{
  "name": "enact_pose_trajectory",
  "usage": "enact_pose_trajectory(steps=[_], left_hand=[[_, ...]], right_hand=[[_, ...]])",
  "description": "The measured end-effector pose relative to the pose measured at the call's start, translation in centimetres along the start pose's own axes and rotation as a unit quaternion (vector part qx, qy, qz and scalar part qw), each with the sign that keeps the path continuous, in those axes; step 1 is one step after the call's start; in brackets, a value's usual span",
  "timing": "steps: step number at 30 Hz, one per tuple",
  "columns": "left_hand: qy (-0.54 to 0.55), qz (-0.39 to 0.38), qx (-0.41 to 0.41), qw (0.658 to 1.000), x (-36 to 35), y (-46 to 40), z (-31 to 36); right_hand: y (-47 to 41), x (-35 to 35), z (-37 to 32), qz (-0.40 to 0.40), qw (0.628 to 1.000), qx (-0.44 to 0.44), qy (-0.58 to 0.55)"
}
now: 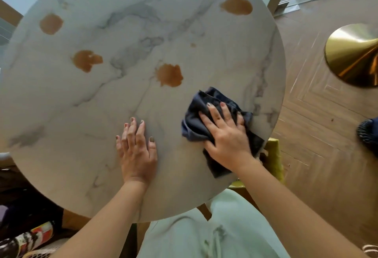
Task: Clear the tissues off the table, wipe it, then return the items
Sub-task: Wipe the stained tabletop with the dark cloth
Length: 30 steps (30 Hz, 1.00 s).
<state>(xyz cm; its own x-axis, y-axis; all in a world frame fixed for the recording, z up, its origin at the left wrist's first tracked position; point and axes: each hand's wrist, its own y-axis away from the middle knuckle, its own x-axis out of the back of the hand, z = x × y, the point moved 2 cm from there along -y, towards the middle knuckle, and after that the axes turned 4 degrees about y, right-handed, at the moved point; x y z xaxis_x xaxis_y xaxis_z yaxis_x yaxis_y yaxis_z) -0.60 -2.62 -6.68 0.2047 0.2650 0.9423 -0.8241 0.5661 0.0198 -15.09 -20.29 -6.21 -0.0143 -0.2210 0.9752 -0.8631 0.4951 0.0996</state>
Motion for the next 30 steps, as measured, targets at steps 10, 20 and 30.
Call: enact_pose_trajectory(steps=[10, 20, 30], left_hand=[[0.002, 0.003, -0.002, 1.000, 0.1, 0.1, 0.0], [0.007, 0.014, 0.000, 1.000, -0.1, 0.0, -0.1], [0.001, 0.010, -0.005, 1.000, 0.0, 0.1, -0.3]], right_hand=[[-11.2, 1.7, 3.7, -0.001, 0.990, -0.134, -0.039], [-3.8, 2.0, 8.3, 0.004, 0.987, -0.163, -0.001], [-2.1, -0.5, -2.3, -0.001, 0.995, 0.094, -0.012]])
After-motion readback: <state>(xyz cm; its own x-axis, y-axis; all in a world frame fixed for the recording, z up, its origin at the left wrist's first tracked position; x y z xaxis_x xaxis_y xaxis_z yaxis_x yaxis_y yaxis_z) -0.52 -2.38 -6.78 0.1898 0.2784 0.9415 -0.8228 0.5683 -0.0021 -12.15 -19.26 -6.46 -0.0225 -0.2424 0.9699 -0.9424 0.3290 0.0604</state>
